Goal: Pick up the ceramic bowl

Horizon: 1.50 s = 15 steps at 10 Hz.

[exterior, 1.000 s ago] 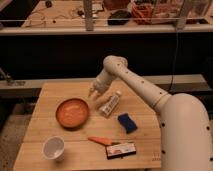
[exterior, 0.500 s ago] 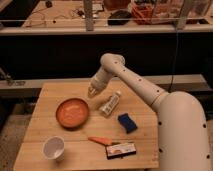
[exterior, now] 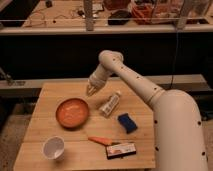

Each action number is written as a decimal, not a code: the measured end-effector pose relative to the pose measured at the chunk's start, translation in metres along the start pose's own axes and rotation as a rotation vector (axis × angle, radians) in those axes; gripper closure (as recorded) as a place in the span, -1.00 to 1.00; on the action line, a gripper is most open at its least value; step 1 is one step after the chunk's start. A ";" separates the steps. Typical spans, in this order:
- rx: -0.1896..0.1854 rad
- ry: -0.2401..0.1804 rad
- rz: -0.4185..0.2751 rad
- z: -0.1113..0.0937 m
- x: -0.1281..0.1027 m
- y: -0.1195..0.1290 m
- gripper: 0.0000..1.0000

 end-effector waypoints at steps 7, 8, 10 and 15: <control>-0.020 -0.028 -0.016 -0.003 -0.001 -0.003 0.23; -0.025 -0.029 -0.018 -0.001 -0.001 -0.001 0.34; -0.035 -0.031 -0.021 0.007 -0.002 0.002 0.19; -0.056 -0.040 -0.049 0.005 0.002 -0.008 0.02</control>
